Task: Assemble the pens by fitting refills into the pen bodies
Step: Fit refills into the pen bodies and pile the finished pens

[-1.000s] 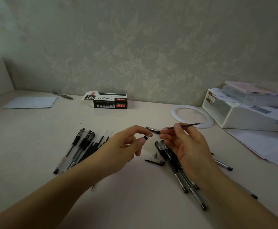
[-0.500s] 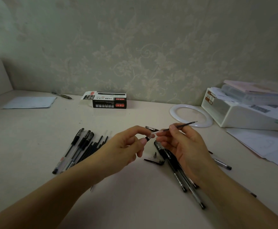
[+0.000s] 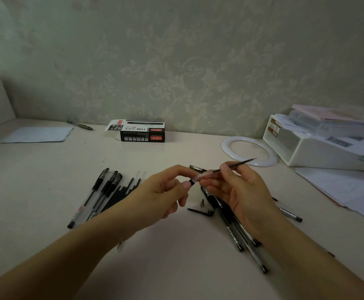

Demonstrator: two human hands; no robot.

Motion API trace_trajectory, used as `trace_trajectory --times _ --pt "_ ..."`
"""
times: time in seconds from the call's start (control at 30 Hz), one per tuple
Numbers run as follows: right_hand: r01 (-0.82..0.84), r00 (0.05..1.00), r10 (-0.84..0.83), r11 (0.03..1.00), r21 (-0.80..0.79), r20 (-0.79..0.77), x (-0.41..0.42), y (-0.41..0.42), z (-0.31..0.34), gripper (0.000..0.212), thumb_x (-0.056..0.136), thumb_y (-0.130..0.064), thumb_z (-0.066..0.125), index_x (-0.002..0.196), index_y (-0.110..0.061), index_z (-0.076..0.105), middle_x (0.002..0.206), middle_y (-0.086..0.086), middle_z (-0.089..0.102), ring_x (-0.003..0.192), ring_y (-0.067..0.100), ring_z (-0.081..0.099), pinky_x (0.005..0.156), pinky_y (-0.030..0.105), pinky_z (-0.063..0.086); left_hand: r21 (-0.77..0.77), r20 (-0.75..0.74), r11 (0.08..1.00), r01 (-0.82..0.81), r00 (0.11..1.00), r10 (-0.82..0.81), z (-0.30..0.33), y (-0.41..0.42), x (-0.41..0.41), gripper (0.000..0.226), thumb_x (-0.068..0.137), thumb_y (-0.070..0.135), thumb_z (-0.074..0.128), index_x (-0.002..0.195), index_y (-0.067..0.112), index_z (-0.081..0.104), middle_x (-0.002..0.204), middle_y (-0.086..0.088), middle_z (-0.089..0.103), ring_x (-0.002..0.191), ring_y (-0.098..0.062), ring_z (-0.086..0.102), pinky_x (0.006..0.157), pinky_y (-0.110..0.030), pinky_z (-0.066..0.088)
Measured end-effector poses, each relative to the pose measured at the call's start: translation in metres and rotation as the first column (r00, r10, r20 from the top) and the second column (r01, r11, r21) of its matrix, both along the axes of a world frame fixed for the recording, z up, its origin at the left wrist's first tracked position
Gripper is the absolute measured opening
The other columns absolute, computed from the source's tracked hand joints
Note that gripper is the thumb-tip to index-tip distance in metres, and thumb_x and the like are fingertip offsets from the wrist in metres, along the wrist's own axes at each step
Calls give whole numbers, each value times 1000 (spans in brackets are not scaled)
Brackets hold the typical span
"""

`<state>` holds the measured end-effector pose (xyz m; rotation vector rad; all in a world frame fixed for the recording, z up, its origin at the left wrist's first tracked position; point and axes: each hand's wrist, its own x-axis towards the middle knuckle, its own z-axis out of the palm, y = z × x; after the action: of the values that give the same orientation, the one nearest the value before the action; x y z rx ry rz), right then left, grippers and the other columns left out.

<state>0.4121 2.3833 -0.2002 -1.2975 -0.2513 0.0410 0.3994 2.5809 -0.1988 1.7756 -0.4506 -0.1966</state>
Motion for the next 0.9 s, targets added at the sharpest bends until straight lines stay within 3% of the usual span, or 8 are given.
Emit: trace_trajectory --times 0.13,0.2,0.33,0.43,0.57,0.63,0.73,0.9 --pt "49 990 -17 971 -235 139 -1 -3 0 7 98 -14 56 98 -9 59 89 9 76 82 21 74 73 23 58 36 21 999 17 1000 -18 -2 -1 -1 19 99 28 48 104 39 62 67 5 57 51 -8 40 46 -16 36" --pt "105 976 -14 906 -411 217 -2 -2 -1 3 90 -21 68 92 -20 68 85 0 75 77 13 72 73 22 57 40 26 998 39 999 -40 -4 -1 -2 16 98 31 48 105 38 61 69 3 58 51 -8 41 46 -15 36" --pt "141 969 -10 841 -523 245 -4 0 -1 32 72 -55 72 96 -34 70 87 -10 71 71 8 67 67 20 56 11 44 1000 25 999 -26 -5 0 0 15 98 30 49 108 38 59 69 2 58 50 -7 41 45 -15 36" --pt "212 947 10 732 -647 322 -3 -2 -4 41 71 -66 63 101 -37 67 87 -17 66 71 0 62 63 11 48 -35 71 999 -24 997 26 -5 1 3 19 98 30 49 112 39 57 68 3 58 52 -6 43 48 -14 38" --pt "451 837 35 520 -725 546 3 -8 -9 13 91 -35 64 99 -29 72 91 -18 63 82 5 57 73 14 45 -87 113 994 -61 991 70 -4 3 4 21 98 30 48 116 39 55 69 4 58 54 -6 43 50 -15 39" --pt "525 784 132 381 -761 606 5 -10 -11 14 92 -21 66 103 -25 74 98 -14 65 86 9 52 79 26 45 -89 115 993 -74 990 84 -4 3 5 22 99 29 48 116 39 56 69 4 58 54 -7 43 50 -15 39" --pt "545 743 279 274 -792 608 3 -10 -10 22 91 -17 67 108 -28 74 107 -15 69 89 13 48 75 34 40 -77 114 992 -104 987 112 -4 3 5 22 99 27 47 115 40 56 68 4 58 53 -6 43 49 -13 38" --pt "531 731 411 160 -832 545 2 -8 -8 25 94 -25 62 115 -35 71 115 -21 67 97 15 46 73 31 24 38 165 985 -168 973 160 -7 4 7 22 99 28 46 111 42 57 65 7 58 50 -3 42 49 -13 38"
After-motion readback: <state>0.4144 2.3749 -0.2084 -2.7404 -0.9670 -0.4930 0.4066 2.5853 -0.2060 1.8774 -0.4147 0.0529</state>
